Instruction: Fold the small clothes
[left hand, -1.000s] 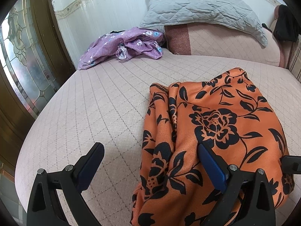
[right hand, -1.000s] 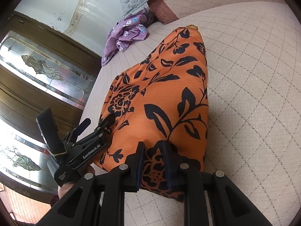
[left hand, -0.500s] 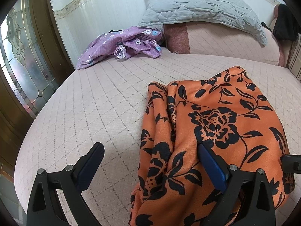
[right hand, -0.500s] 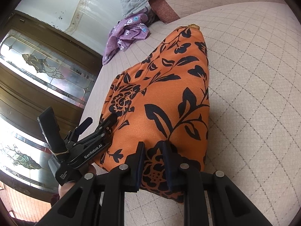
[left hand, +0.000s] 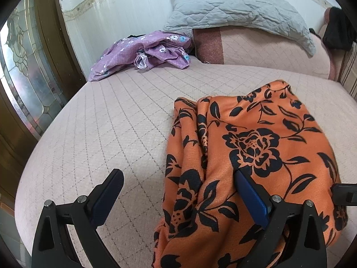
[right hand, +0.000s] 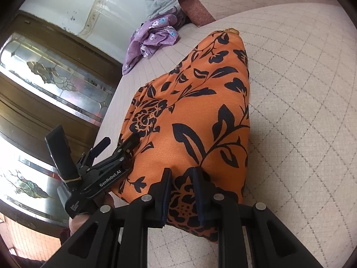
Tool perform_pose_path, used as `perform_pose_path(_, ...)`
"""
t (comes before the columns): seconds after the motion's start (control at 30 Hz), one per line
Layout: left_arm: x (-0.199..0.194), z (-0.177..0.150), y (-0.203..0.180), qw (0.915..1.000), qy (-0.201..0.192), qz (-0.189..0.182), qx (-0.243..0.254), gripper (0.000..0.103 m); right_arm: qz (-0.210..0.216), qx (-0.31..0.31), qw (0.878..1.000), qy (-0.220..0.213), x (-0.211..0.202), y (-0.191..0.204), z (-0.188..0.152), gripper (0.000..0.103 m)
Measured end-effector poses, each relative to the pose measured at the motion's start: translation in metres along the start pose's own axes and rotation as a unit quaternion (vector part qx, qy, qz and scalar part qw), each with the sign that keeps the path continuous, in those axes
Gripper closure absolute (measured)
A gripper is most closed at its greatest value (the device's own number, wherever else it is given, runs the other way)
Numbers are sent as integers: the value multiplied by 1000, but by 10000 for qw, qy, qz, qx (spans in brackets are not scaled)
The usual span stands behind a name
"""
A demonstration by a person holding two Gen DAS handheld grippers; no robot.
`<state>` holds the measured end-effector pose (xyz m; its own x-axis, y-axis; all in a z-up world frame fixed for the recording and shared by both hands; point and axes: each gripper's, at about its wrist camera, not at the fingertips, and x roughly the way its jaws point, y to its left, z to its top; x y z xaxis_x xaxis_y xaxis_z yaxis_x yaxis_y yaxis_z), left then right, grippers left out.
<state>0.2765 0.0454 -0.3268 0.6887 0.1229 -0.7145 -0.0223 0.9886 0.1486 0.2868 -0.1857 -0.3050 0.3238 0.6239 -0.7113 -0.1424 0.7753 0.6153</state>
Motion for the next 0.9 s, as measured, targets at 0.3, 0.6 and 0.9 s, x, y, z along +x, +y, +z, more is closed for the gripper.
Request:
perform_pose_path(0.3, -16, 15, 62, 9967, -196, -63, -783, 4, -289, -392, 9940, -976, -34, 14, 9, 79)
perform_pose_path(0.6, 23, 5, 54, 9962, 594, -150, -614, 4, -739, -405, 9954, -463, 5, 14, 15, 76)
perform_pose_path(0.9, 9, 15, 73, 9826, 262, -1410, -1177, 4, -319, 589, 9947, -781, -24, -18, 24, 28)
